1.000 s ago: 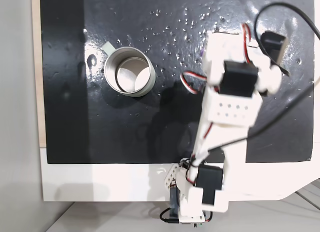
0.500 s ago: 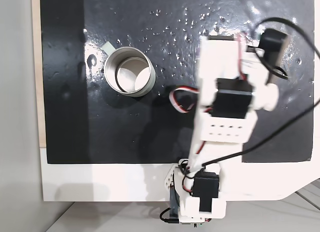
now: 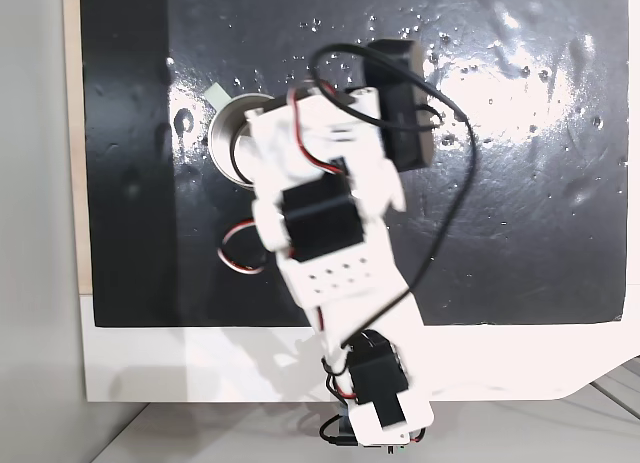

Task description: Grasp a pengrip and put it in the cup.

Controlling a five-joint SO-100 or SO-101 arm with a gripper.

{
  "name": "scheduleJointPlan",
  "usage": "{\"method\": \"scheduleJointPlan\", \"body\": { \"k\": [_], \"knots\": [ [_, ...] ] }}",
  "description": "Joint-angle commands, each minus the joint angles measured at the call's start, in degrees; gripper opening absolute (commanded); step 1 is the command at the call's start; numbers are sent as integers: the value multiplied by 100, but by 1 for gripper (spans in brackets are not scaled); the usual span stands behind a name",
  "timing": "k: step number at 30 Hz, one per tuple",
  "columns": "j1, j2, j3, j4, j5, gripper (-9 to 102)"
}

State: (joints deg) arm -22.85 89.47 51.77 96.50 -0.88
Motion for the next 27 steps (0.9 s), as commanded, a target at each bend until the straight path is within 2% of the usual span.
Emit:
{"method": "scheduleJointPlan", "body": {
  "k": [1,16,17,20,21,27],
  "knots": [
    [-149,-176,-290,53,-62,0],
    [-729,-677,-571,53,-387,2],
    [-729,-668,-545,53,-387,6],
    [-721,-615,-492,53,-422,30],
    [-721,-598,-483,53,-431,34],
    [-712,-554,-448,53,-448,40]
  ]
}}
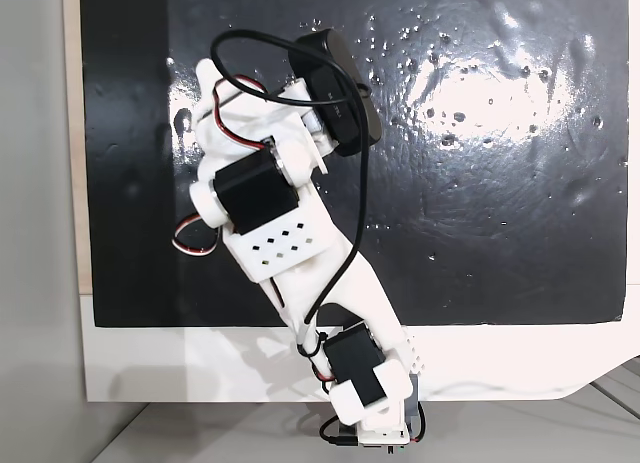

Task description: Grasp a pengrip and put it in the cup.

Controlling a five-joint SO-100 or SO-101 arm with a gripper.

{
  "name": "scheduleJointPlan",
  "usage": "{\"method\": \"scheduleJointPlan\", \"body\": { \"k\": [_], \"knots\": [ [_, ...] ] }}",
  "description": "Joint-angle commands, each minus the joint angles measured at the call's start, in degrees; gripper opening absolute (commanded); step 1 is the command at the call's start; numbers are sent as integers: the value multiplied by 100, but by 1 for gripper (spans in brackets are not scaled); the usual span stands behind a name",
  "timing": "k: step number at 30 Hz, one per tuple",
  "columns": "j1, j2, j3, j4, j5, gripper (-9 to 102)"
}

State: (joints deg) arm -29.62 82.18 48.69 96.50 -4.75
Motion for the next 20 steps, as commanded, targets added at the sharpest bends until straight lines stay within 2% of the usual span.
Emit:
{"method": "scheduleJointPlan", "body": {
  "k": [1,20],
  "knots": [
    [-35,176,-123,53,-70,40],
    [-35,237,26,53,-97,40]
  ]
}}
